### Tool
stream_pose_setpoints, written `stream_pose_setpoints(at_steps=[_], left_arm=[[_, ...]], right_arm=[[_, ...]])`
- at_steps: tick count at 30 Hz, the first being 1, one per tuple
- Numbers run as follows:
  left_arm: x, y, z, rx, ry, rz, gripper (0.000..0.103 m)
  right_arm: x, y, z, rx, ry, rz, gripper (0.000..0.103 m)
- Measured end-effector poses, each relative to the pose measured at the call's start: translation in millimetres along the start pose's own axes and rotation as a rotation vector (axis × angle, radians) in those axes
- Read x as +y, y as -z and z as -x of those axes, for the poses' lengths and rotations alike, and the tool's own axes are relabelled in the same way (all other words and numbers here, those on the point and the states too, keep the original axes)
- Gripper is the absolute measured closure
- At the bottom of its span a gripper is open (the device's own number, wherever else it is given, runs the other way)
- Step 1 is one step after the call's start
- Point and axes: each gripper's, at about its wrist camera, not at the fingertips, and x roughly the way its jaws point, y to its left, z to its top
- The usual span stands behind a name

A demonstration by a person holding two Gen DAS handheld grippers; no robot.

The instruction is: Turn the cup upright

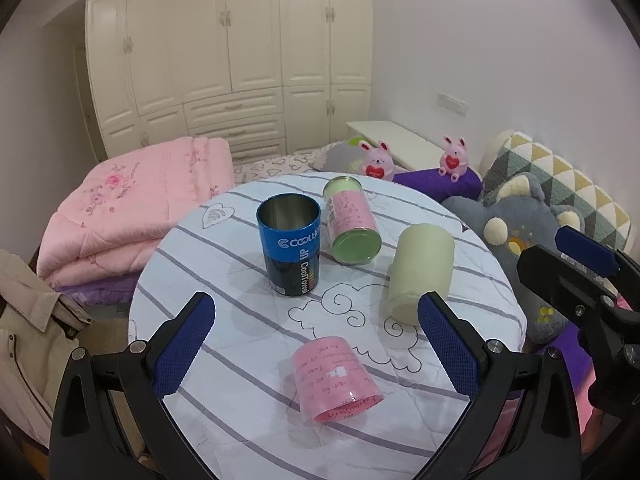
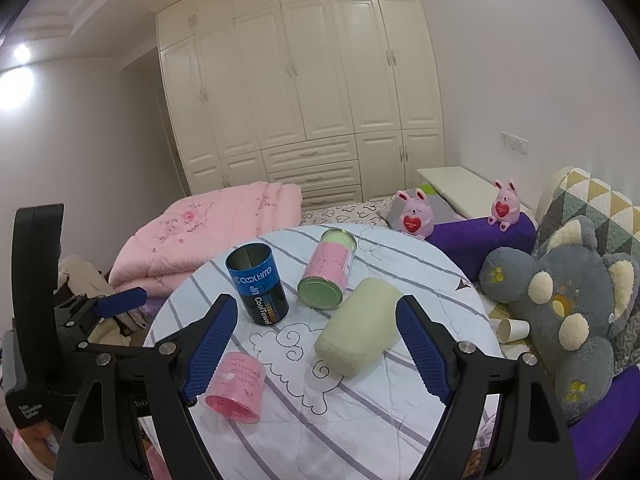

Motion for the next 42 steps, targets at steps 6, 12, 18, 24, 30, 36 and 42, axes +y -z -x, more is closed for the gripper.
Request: stream_pose_setpoints(at_steps=[6,12,18,24,30,36,42], left_arm=[[4,-1,4,-0.010,-0.022,0.009,0.000],[7,3,3,-0.009,-0.024,0.012,0.000],[12,3,1,-0.004,-0.032,0.021,0.000],[16,3,-1,-0.004,-0.033,0.032,0.000],[16,5,-2,0.000,-0.033,0.033,0.000],[15,6,-3,-0.004,-0.034,0.027,0.000],[12,6,-2,-0.021,-0.045,0.015,0.000]], right_arm=[[3,1,0,0.002,-0.006,0.011,0.020],[9,2,-1,0.008,-0.012,0.023,0.020],[16,1,-3,0.014,-0.017,0.041,0.020],[18,1,-4,0.021,-0.016,0.046,0.020],[20,2,-5,0.026,-0.016,0.050,0.020],[20,1,-7,0.030,-0.017,0.050,0.020],[20,1,-7,0.030,-0.015,0.052,0.020]])
